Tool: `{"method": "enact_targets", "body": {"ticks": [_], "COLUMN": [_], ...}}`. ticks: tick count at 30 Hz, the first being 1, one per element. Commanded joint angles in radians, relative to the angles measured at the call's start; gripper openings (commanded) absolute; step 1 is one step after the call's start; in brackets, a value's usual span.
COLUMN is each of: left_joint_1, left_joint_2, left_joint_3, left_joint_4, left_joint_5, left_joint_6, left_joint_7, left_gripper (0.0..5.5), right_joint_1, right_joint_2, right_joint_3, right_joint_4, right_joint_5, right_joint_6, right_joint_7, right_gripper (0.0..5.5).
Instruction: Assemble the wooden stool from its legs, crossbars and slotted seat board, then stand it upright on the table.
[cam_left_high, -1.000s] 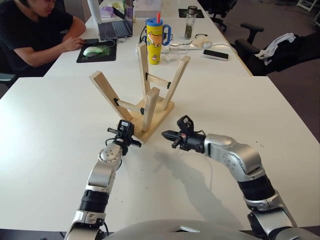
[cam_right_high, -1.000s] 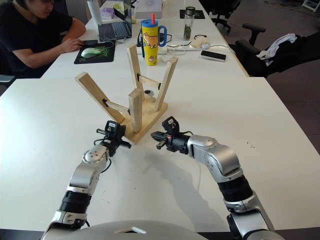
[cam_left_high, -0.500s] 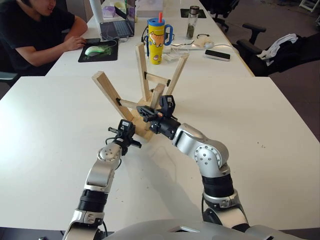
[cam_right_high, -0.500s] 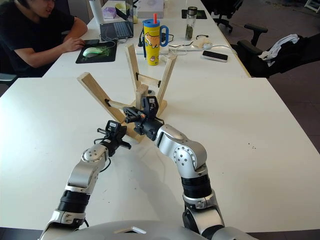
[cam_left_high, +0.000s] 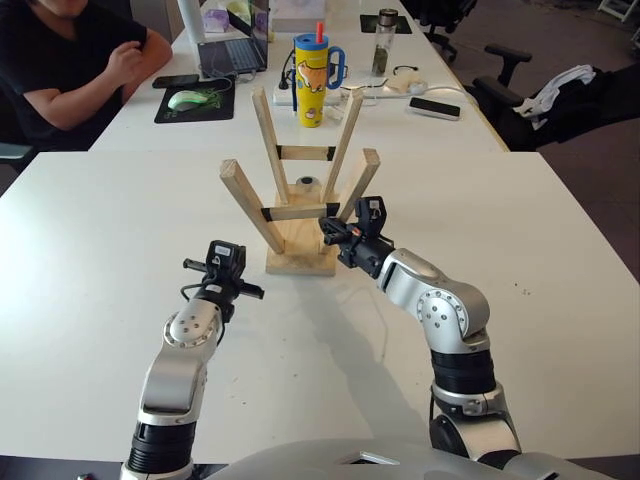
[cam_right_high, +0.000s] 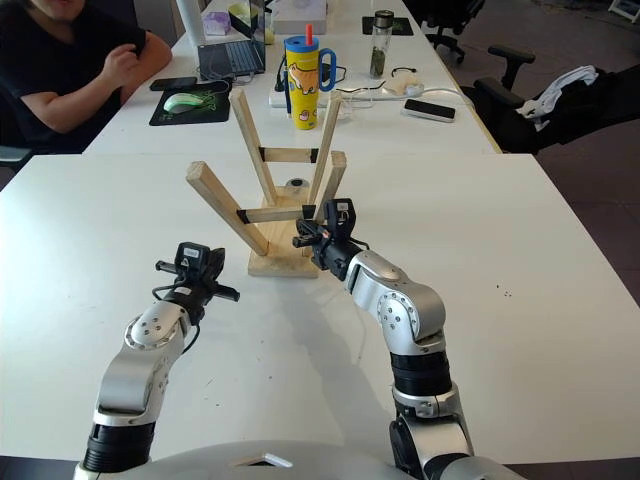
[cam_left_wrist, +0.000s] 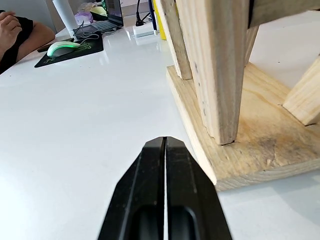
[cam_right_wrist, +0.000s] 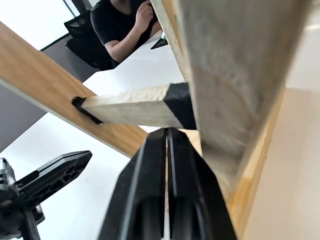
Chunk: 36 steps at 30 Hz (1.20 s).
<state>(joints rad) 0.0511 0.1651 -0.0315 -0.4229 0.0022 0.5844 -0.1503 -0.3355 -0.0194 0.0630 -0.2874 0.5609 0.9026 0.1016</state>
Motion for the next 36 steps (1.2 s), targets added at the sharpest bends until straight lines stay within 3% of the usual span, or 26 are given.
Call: {"method": "enact_targets", "body": {"ticks": [1,5,10,15,25,32,36], "left_joint_1": [0.004,-0.01,-0.056,-0.087,-0.178,-0.198,-0.189], "left_joint_2": [-0.054,-0.105,-0.121,-0.113,-0.123,-0.126,-0.125], "left_joint_3": [0.05,0.113,0.13,0.103,0.159,0.199,0.198], "left_joint_4": [-0.056,-0.093,-0.078,-0.05,-0.045,-0.081,-0.091], "left_joint_5": [-0.042,-0.093,-0.117,-0.098,-0.121,-0.117,-0.115], "left_joint_6": [0.028,0.015,0.004,0.002,-0.127,-0.201,-0.218], "left_joint_7": [0.04,0.08,0.1,0.109,0.14,0.192,0.201], "left_gripper": [0.0,0.0,0.0,0.0,0.0,0.0,0.0], "right_joint_1": [0.09,0.249,0.309,0.272,0.144,0.07,0.029], "right_joint_2": [-0.017,-0.079,-0.083,-0.085,-0.022,-0.053,-0.058], "right_joint_3": [0.037,0.045,0.028,-0.006,-0.169,-0.216,-0.188], "right_joint_4": [-0.133,-0.219,-0.273,-0.218,-0.12,-0.123,-0.123], "right_joint_5": [0.014,-0.084,-0.157,-0.265,-0.261,-0.285,-0.288], "right_joint_6": [0.035,-0.004,-0.106,-0.242,-0.425,-0.498,-0.514], "right_joint_7": [0.008,-0.045,-0.069,-0.112,-0.151,-0.152,-0.122], "right_gripper": [0.02,0.02,0.02,0.02,0.02,0.02,0.02]}}
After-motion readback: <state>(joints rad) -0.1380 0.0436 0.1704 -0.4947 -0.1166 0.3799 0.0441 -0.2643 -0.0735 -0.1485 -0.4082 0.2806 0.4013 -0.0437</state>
